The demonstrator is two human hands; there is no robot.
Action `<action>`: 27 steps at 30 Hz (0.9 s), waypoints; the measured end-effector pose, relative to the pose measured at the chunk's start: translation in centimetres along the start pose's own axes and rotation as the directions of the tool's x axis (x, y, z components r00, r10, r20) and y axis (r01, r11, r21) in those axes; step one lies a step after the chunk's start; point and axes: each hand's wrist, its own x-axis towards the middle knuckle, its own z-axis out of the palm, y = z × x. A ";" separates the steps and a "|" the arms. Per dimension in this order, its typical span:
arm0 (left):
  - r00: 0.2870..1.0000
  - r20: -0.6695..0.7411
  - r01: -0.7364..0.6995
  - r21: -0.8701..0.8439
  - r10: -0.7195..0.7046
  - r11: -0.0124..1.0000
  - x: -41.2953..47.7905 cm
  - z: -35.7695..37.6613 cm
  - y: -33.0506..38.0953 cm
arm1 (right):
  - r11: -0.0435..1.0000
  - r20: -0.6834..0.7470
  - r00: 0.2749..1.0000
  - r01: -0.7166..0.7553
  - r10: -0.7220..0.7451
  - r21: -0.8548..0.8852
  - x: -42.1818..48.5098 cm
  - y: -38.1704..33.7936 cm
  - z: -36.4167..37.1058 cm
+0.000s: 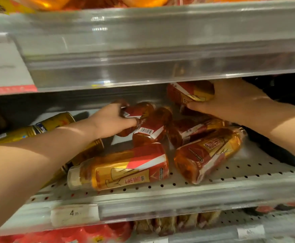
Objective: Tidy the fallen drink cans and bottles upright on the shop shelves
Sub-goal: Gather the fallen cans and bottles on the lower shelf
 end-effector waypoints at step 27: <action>0.980 0.154 0.046 0.428 -0.122 0.903 2.4 -3.2 -2.5 | 0.993 0.200 0.974 0.114 -0.104 -0.035 12.3 -4.7 7.6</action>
